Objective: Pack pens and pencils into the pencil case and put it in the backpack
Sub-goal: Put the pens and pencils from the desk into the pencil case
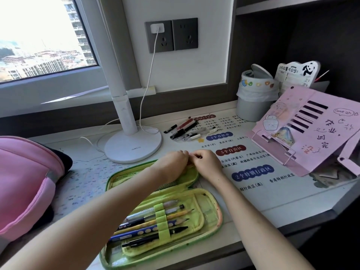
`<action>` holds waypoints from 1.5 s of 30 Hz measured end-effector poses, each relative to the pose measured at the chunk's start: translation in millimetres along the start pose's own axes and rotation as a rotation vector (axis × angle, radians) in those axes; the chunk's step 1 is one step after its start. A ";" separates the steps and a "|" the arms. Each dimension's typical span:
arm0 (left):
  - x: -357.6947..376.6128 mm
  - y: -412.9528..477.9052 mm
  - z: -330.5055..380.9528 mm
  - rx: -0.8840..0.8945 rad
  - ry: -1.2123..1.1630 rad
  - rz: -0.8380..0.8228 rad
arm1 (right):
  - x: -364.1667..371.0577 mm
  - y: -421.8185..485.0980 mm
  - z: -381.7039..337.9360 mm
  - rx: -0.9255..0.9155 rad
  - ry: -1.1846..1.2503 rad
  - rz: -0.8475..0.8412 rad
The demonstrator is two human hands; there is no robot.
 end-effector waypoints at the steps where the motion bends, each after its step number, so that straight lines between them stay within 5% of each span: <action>1: -0.7 0.1 1.5 -0.019 -0.016 0.008 | 0.0 -0.2 0.1 -0.003 -0.001 0.002; 20: -0.9 -73.6 -48.6 -0.372 -0.102 0.541 | 5.5 -8.3 0.5 -0.218 -0.216 0.121; 25: 6.5 -113.0 -95.8 -0.612 -0.340 0.514 | 6.2 -9.6 -1.2 -0.220 -0.221 0.137; 28: 7.5 -122.7 -106.5 -0.611 -0.526 0.544 | -2.4 2.4 -2.1 -0.170 -0.152 0.137; 31: 4.8 -129.1 -111.0 -0.604 -0.666 0.625 | -22.0 44.7 -3.7 -0.120 -0.353 0.276; 36: -1.0 -131.8 -109.0 -0.531 -0.723 0.650 | -22.1 93.9 -8.2 -0.312 -0.917 0.043; 45: -1.8 -135.1 -106.5 -0.495 -0.747 0.639 | -31.5 118.8 -4.1 -0.373 -1.172 -0.238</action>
Point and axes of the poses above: each hand's wrist, its own y-axis towards the middle knuckle, its own x-axis out of the palm, z = x × y, the point moved 1 cm from there along y, towards the middle knuckle, and after that the axes turned 5 degrees about -y, right-handed, at the moved point
